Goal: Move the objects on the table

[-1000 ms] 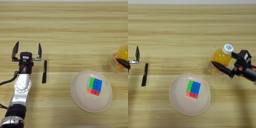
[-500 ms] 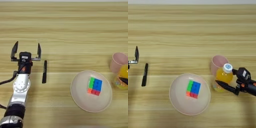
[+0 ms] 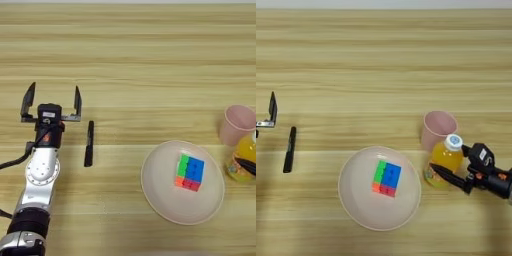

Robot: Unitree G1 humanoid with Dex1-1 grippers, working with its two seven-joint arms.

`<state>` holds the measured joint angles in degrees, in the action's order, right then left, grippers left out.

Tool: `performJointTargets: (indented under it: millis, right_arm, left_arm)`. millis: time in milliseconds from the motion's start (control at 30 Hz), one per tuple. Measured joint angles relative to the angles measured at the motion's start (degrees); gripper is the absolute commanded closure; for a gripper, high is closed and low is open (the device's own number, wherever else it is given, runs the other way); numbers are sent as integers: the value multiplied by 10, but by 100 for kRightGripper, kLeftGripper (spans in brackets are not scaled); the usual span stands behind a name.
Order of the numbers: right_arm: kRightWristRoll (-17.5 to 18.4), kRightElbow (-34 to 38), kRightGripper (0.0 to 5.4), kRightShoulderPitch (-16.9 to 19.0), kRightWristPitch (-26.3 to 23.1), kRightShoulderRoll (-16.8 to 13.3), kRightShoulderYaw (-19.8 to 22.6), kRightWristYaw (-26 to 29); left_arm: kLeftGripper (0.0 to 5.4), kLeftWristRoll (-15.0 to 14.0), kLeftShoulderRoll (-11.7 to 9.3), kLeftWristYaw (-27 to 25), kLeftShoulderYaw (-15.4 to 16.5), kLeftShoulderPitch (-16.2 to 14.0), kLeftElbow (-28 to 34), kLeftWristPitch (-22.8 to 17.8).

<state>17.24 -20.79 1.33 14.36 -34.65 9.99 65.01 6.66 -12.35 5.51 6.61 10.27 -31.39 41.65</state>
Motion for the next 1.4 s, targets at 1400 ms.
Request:
performJointTargets:
  millis: [1400]
  right_arm:
    - [0, -110, 3, -45, 66, 11, -8, 17]
  left_arm:
    - [0, -2, -2, -1, 0, 0, 0, 0]
